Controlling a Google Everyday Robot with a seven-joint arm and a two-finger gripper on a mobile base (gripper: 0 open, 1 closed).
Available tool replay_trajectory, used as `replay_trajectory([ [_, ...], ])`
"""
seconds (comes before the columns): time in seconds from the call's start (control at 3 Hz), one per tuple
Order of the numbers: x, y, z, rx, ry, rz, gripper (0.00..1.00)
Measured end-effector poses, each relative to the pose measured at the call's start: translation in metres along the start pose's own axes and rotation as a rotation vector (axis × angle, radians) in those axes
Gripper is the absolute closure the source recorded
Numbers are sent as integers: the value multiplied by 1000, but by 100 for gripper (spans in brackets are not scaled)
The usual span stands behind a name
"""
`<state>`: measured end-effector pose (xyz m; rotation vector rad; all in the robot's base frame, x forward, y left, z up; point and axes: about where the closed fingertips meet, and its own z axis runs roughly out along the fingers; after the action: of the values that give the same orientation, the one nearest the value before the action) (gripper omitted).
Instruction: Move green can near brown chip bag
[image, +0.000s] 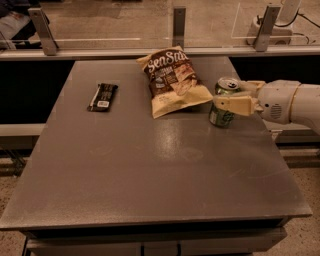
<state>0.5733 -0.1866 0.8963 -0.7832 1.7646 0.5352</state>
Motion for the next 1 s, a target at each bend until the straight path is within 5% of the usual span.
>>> replay_trajectory([
  [0.67, -1, 2, 3, -3, -1, -2, 12],
  [1.0, -2, 3, 4, -7, -1, -4, 0],
])
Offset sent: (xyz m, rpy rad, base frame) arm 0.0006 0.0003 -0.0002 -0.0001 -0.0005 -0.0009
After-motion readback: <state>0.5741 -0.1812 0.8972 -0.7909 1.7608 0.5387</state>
